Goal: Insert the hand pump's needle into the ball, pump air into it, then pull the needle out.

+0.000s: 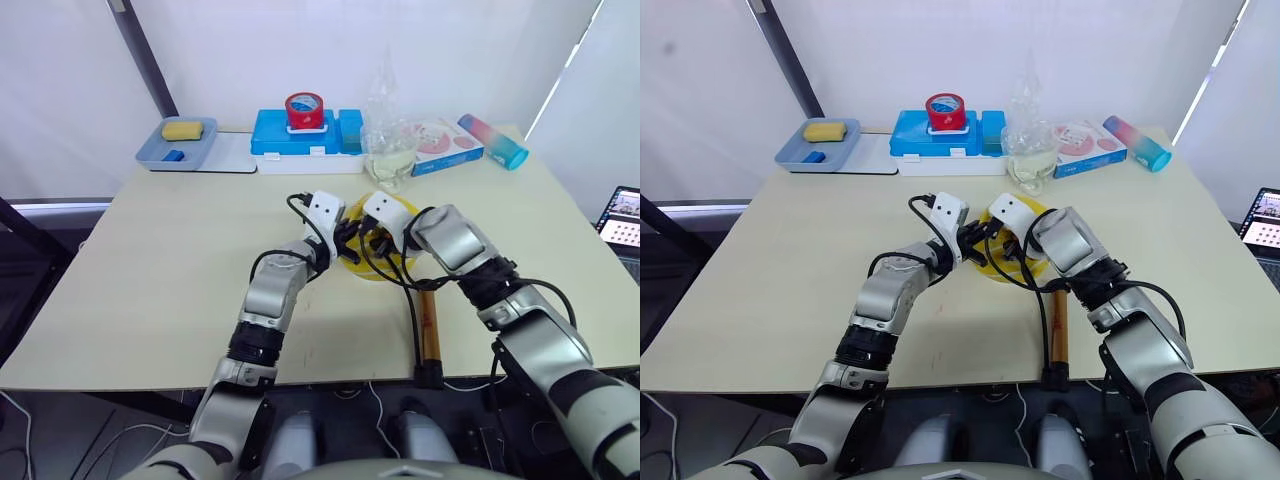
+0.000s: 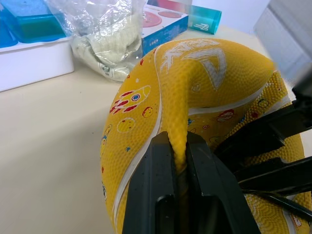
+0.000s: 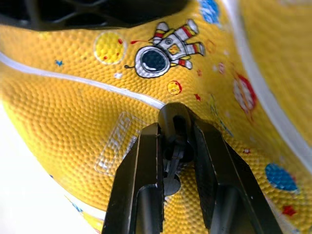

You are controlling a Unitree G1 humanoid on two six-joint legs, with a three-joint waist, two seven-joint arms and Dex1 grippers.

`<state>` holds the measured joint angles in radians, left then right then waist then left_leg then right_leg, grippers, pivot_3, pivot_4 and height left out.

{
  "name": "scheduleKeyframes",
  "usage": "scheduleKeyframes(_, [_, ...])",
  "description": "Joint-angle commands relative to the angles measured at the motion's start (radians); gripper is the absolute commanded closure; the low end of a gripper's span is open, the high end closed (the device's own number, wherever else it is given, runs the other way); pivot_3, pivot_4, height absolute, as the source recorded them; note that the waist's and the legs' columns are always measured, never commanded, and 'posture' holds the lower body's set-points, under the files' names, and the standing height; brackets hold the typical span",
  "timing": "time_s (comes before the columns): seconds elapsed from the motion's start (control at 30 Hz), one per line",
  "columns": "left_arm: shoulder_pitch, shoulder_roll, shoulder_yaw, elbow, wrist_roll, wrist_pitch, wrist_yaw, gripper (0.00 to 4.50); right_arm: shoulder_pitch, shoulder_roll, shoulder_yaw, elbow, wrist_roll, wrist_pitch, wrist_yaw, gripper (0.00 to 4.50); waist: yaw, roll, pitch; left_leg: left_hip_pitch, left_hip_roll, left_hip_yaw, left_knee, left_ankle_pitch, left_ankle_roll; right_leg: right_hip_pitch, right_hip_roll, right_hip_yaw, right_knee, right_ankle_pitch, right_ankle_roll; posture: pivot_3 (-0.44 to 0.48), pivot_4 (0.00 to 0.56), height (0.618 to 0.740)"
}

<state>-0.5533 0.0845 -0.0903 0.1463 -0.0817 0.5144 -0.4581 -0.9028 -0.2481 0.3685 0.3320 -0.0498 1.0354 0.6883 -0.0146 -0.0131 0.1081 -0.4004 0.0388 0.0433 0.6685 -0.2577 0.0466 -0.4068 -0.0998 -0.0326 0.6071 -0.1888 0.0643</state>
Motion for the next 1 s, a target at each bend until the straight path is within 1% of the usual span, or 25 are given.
scheduleKeyframes(0.03, [0.009, -0.019, -0.071, -0.005, -0.023, 0.014, -0.056, 4.5, 0.037, 0.059, -0.17, -0.041, 0.081, 0.083, -0.077, 4.19, 0.001, 0.005, 0.005, -0.002, 0.0, 0.0, 0.0, 0.0, 0.0, -0.001, 0.001, 0.0, 0.0, 0.0, 0.0, 0.0, 0.15, 0.739])
scheduleKeyframes(0.13, [0.009, -0.014, -0.07, 0.0, -0.02, 0.01, -0.063, 4.5, 0.074, 0.054, -0.21, -0.123, 0.11, 0.128, -0.082, 4.19, 0.002, 0.008, 0.008, -0.007, -0.001, -0.001, 0.0, 0.0, 0.001, -0.006, 0.004, 0.0, 0.0, 0.001, -0.002, 0.0, 0.15, 0.739])
scheduleKeyframes(0.23, [0.004, -0.013, -0.067, 0.009, -0.017, 0.006, -0.067, 4.5, 0.119, 0.03, -0.204, -0.198, 0.125, 0.141, -0.087, 4.19, 0.005, 0.011, 0.011, -0.015, -0.002, -0.006, 0.001, 0.006, 0.001, -0.011, 0.011, 0.0, 0.0, 0.001, -0.007, 0.0, 0.15, 0.739])
scheduleKeyframes(0.3, [0.003, -0.014, -0.066, 0.01, -0.015, 0.005, -0.069, 4.5, 0.14, 0.014, -0.196, -0.239, 0.136, 0.17, -0.09, 4.19, 0.006, 0.011, 0.013, -0.016, -0.002, -0.006, 0.0, 0.006, 0.001, -0.01, 0.014, 0.0, 0.0, -0.001, -0.009, 0.0, 0.15, 0.739])
scheduleKeyframes(0.4, [0.004, -0.014, -0.068, 0.009, -0.016, 0.004, -0.072, 4.5, 0.157, -0.005, -0.184, -0.28, 0.147, 0.184, -0.097, 4.19, 0.008, 0.011, 0.016, -0.018, -0.004, -0.006, 0.0, 0.006, 0.001, -0.01, 0.015, 0.0, 0.0, -0.003, -0.008, 0.0, 0.15, 0.739])
scheduleKeyframes(0.47, [0.004, -0.014, -0.071, 0.009, -0.019, 0.003, -0.072, 4.5, 0.167, -0.022, -0.171, -0.298, 0.145, 0.168, -0.107, 4.19, 0.01, 0.009, 0.018, -0.019, -0.008, -0.005, 0.0, 0.006, 0.001, -0.01, 0.012, 0.0, 0.0, -0.004, -0.006, 0.0, 0.15, 0.739])
scheduleKeyframes(0.53, [0.003, -0.014, -0.073, 0.01, -0.021, 0.002, -0.072, 4.5, 0.172, -0.035, -0.164, -0.302, 0.13, 0.104, -0.124, 4.19, 0.013, 0.008, 0.019, -0.019, -0.008, -0.006, 0.0, 0.006, 0.002, -0.01, 0.012, 0.0, -0.001, -0.005, -0.006, 0.0, 0.15, 0.739])
scheduleKeyframes(0.63, [0.002, -0.013, -0.075, 0.015, -0.021, -0.002, -0.072, 4.5, 0.171, -0.05, -0.166, -0.302, 0.136, 0.073, -0.123, 4.19, 0.013, 0.008, 0.022, -0.019, -0.008, -0.006, 0.0, 0.006, 0.002, -0.01, 0.012, 0.0, 0.0, -0.005, -0.005, 0.0, 0.15, 0.739])
scheduleKeyframes(0.67, [0.002, -0.013, -0.075, 0.017, -0.02, -0.003, -0.072, 4.5, 0.174, -0.063, -0.162, -0.309, 0.141, 0.059, -0.11, 3.69, 0.014, 0.008, 0.023, -0.019, -0.008, -0.007, 0.0, 0.006, 0.002, -0.01, 0.012, 0.0, 0.0, -0.005, -0.005, 0.0, 0.15, 0.739])
scheduleKeyframes(0.7, [0.003, -0.013, -0.076, 0.017, -0.02, -0.004, -0.071, 4.5, 0.177, -0.072, -0.158, -0.316, 0.145, 0.05, -0.101, 3.07, 0.014, 0.008, 0.024, -0.019, -0.008, -0.007, 0.0, 0.006, 0.002, -0.01, 0.012, 0.0, 0.0, -0.005, -0.005, 0.0, 0.15, 0.739])
scheduleKeyframes(0.73, [0.004, -0.013, -0.077, 0.016, -0.019, -0.005, -0.071, 4.5, 0.184, -0.088, -0.155, -0.329, 0.149, 0.037, -0.09, 2.8, 0.016, 0.008, 0.025, -0.019, -0.008, -0.007, 0.0, 0.006, 0.002, -0.01, 0.012, 0.0, 0.0, -0.005, -0.004, 0.0, 0.15, 0.739])
scheduleKeyframes(0.77, [0.005, -0.012, -0.078, 0.017, -0.018, -0.006, -0.071, 4.5, 0.196, -0.116, -0.149, -0.353, 0.155, 0.015, -0.067, 2.27, 0.017, 0.008, 0.026, -0.019, -0.008, -0.008, 0.0, 0.006, 0.002, -0.01, 0.013, -0.001, 0.0, -0.006, -0.004, 0.0, 0.15, 0.739])
scheduleKeyframes(0.83, [0.003, -0.011, -0.076, 0.019, -0.019, -0.008, -0.069, 4.5, 0.218, -0.163, -0.147, -0.402, 0.17, -0.013, -0.032, 1.49, 0.027, 0.008, 0.028, -0.019, -0.009, -0.008, 0.0, 0.006, 0.002, -0.01, 0.012, -0.001, 0.0, -0.006, -0.004, 0.0, 0.15, 0.739])
scheduleKeyframes(0.87, [0.001, -0.011, -0.076, 0.021, -0.019, -0.009, -0.068, 4.5, 0.23, -0.184, -0.152, -0.423, 0.179, -0.027, -0.02, 0.93, 0.028, 0.008, 0.029, -0.02, -0.01, -0.008, 0.0, 0.006, 0.002, -0.01, 0.012, -0.001, -0.001, -0.006, -0.004, 0.0, 0.15, 0.739])
scheduleKeyframes(0.9, [-0.001, -0.01, -0.076, 0.023, -0.02, -0.01, -0.067, 4.5, 0.242, -0.203, -0.157, -0.444, 0.191, -0.04, -0.003, 0.64, 0.031, 0.008, 0.03, -0.021, -0.012, -0.008, 0.0, 0.006, 0.002, -0.01, 0.012, -0.001, -0.001, -0.006, -0.004, 0.0, 0.15, 0.739])
scheduleKeyframes(0.93, [-0.002, -0.01, -0.076, 0.024, -0.02, -0.011, -0.066, 4.5, 0.25, -0.216, -0.16, -0.458, 0.2, -0.049, 0.007, 0.06, 0.032, 0.008, 0.032, -0.022, -0.013, -0.01, 0.0, 0.006, 0.002, -0.01, 0.012, -0.001, -0.001, -0.005, -0.004, 0.0, 0.15, 0.739])
scheduleKeyframes(1.0, [-0.003, -0.009, -0.078, 0.024, -0.022, -0.012, -0.067, 4.5, 0.274, -0.243, -0.177, -0.491, 0.224, -0.064, 0.026, 0.06, 0.034, 0.009, 0.033, -0.024, -0.015, -0.012, 0.001, 0.006, 0.002, -0.011, 0.012, -0.001, -0.001, -0.006, -0.004, 0.0, 0.15, 0.739])
